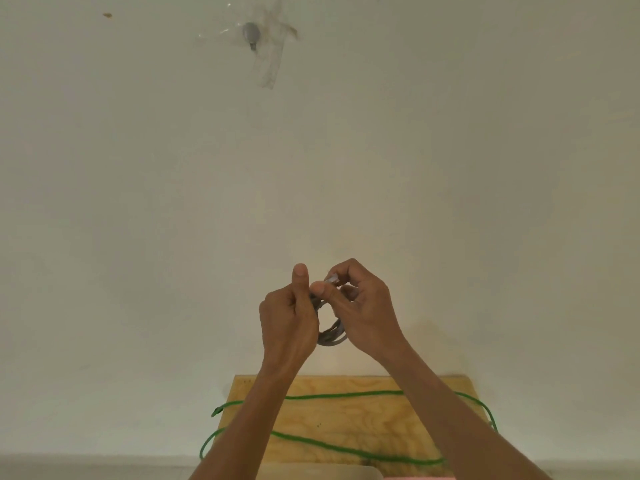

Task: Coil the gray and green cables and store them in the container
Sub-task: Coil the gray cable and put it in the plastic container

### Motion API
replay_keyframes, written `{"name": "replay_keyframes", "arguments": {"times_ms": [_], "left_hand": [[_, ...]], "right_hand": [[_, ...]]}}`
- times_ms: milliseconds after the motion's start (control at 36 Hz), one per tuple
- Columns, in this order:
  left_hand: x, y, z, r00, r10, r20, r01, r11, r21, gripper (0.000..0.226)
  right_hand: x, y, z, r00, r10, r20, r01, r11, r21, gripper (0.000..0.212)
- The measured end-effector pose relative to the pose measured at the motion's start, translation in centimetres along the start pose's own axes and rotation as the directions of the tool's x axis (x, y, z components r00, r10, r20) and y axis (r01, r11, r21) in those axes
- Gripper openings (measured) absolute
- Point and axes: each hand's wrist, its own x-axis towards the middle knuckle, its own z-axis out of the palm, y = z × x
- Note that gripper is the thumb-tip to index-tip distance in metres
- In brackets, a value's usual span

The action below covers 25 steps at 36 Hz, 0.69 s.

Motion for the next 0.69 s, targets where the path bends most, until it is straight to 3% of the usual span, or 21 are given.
{"name": "replay_keyframes", "arguments": {"times_ms": [167,278,361,528,694], "left_hand": [[0.0,-0.2,0.1,0.997,-0.057,0.055,0.063,0.992,-0.109,0.093],[0.2,-0.4,-0.1,0.997,-0.040,0.072,0.039,0.999,0.023,0.090],[0.5,-0.7,-0.1,0.996,-0.065,0.057,0.063,0.998,0.026,0.086],[0.4,-0.6,0.1,0.988,-0.143,0.063,0.149,0.985,-0.092,0.077],[0.4,0.0,0.4,0.976,-0.198,0.087,0.211,0.958,-0.196,0.077]], "right_hand": [[0.3,-0.5,0.3,0.997,0.075,-0.026,-0.074,0.997,0.036,0.024],[0.6,-1.0,-0.4,1.000,0.009,0.013,-0.007,0.989,-0.146,0.023],[1.0,-1.5,-0.5,0.998,-0.048,0.035,0.054,0.977,-0.207,0.020],[2.0,-2.5,-1.4,0.998,-0.029,-0.058,0.030,0.999,0.020,0.024],[2.5,-1.3,-1.7,0.976,0.209,-0.065,-0.194,0.965,0.178,0.026]]}}
